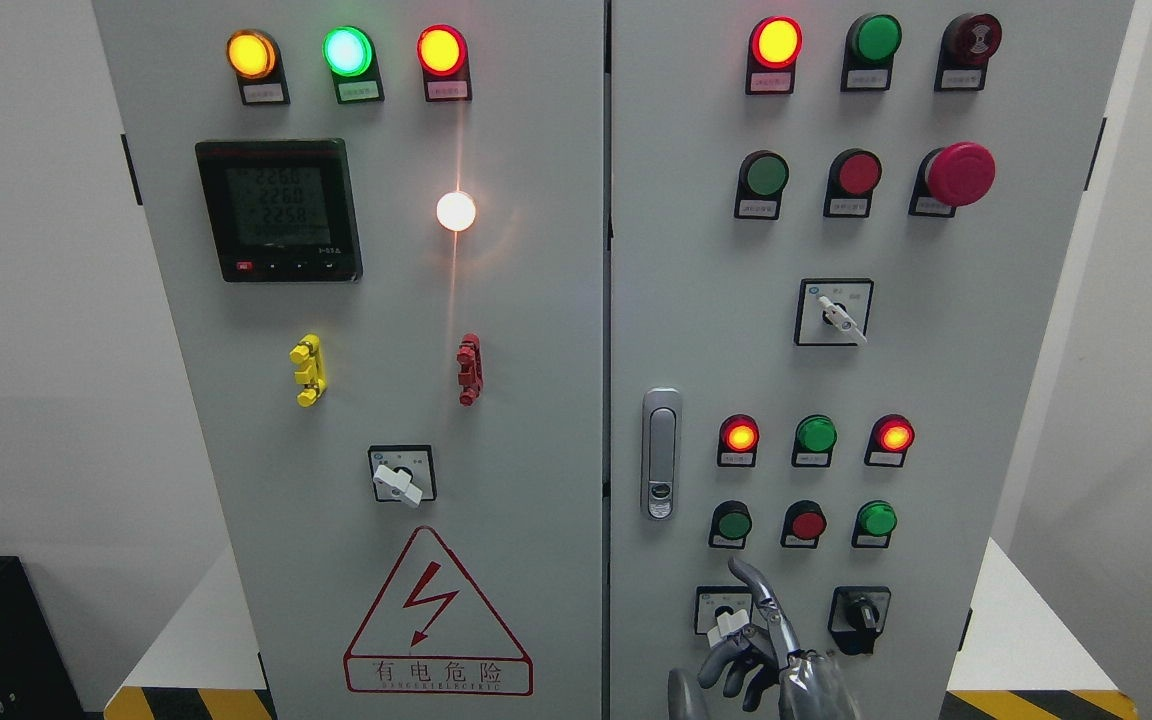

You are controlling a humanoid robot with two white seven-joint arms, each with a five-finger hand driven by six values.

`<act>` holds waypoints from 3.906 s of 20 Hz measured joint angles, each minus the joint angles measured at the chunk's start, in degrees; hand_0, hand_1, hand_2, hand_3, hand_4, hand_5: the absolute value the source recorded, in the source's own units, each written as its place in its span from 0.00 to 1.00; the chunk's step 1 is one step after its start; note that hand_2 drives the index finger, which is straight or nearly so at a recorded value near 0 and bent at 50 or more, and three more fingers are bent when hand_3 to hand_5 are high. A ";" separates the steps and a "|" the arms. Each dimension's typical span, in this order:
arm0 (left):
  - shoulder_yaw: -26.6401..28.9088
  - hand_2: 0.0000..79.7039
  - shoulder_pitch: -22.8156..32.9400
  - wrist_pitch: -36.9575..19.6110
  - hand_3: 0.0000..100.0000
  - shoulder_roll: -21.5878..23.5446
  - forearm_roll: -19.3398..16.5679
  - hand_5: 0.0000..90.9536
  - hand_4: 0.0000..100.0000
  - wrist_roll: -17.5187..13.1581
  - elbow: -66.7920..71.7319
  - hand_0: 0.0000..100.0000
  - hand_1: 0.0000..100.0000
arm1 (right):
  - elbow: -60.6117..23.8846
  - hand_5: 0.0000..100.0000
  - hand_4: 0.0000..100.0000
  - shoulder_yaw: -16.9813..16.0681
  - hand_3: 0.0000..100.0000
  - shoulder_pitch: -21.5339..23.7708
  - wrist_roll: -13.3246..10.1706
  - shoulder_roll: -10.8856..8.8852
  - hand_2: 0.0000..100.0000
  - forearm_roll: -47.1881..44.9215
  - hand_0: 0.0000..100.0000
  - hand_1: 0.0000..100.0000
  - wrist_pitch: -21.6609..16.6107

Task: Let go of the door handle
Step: 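Raise the right hand from below toward the silver door handle, then move the right hand up alongside the silver lever handle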

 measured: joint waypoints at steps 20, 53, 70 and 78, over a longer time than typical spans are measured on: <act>0.00 0.00 0.00 0.00 0.00 0.00 0.00 0.00 0.00 0.00 0.00 0.12 0.56 | 6.33 1.00 1.00 -0.42 0.97 -8.38 -3.84 0.07 0.00 21.39 0.50 0.30 0.13; 0.00 0.00 0.00 0.00 0.00 0.00 0.01 0.00 0.00 0.00 0.00 0.12 0.56 | 17.63 1.00 1.00 0.95 1.00 -13.89 -6.32 0.22 0.00 41.34 0.50 0.27 3.12; 0.00 0.00 0.00 0.00 0.00 0.00 0.01 0.00 0.00 0.00 0.00 0.12 0.56 | 20.69 1.00 1.00 1.90 1.00 -16.37 -6.31 0.28 0.00 42.82 0.46 0.28 4.92; 0.00 0.00 0.00 0.00 0.00 0.00 0.02 0.00 0.00 0.00 0.00 0.12 0.56 | 21.31 1.00 1.00 2.04 1.00 -17.22 -6.08 0.32 0.00 42.91 0.45 0.29 5.83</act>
